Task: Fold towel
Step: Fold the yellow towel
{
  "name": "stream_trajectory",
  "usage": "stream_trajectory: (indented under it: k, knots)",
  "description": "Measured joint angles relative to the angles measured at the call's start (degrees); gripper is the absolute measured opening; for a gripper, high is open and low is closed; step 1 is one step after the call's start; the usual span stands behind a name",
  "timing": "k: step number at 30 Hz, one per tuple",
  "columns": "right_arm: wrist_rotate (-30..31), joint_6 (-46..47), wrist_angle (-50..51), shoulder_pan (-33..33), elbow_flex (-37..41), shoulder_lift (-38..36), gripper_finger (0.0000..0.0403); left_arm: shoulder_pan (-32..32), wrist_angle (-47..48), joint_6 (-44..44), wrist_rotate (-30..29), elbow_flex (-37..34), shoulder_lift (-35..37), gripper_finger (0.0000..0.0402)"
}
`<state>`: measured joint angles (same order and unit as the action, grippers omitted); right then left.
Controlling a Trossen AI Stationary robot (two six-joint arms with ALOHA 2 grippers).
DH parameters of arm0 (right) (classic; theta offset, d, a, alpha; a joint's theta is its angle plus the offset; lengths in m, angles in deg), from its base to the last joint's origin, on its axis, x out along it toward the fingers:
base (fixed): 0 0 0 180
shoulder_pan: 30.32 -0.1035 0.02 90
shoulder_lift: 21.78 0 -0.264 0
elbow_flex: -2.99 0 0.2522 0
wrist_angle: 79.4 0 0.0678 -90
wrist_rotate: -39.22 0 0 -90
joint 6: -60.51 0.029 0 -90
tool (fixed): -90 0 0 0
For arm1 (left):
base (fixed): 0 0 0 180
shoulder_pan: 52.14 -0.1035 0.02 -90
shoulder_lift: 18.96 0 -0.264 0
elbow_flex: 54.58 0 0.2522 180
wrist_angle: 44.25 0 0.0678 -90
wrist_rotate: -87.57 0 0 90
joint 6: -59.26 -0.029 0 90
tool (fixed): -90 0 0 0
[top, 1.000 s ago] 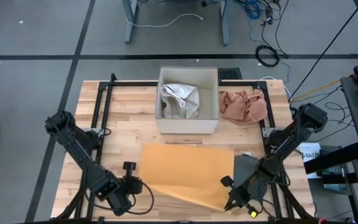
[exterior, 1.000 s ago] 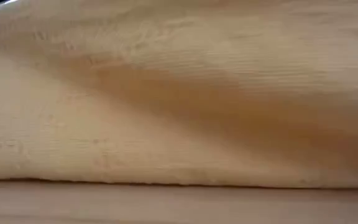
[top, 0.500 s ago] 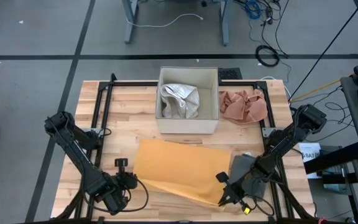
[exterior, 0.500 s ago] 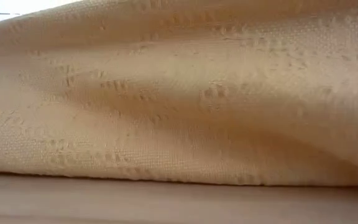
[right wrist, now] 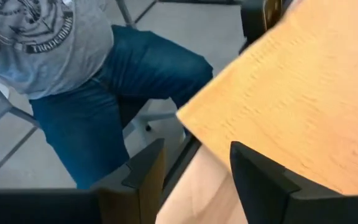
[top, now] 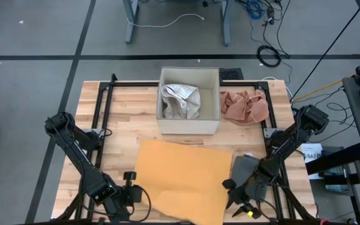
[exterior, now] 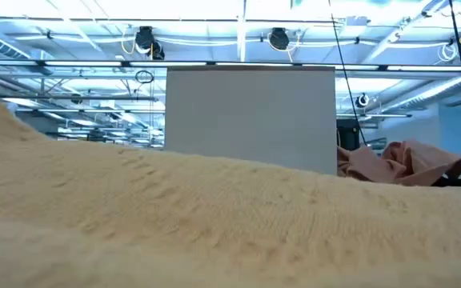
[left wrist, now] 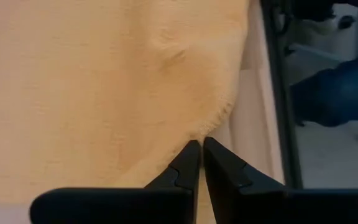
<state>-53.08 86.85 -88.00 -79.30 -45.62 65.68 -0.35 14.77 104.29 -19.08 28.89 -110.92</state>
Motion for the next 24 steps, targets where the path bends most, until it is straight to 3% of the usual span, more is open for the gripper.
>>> stream_trajectory:
  k: [4, 10, 13, 18, 24]
  knots:
    - [0.91, 0.64, 2.01, 0.07, 0.00, 0.00, 0.0167, 0.00, 4.24, 3.86, 0.32, 0.00, -0.02, 0.0036]
    - [2.48, 0.20, 3.09, 0.49, 0.00, 0.00, 0.0153, 0.00, 20.65, 15.79, 7.40, 0.00, -0.02, 0.0036]
    - [3.27, 0.12, 4.59, 1.03, 0.00, 0.00, 0.0147, 0.04, 23.02, 17.65, 6.80, 0.00, -0.02, 0.0037]
    - [5.56, -0.54, 6.53, 2.07, 0.00, 0.00, 0.0144, -0.85, 15.36, 10.86, -6.52, 0.00, -0.02, 0.0037]
    - [5.62, -2.05, 6.31, 4.74, 0.00, 0.00, 0.0144, -4.25, 2.17, -6.92, -21.08, 0.02, -0.02, 0.0037]
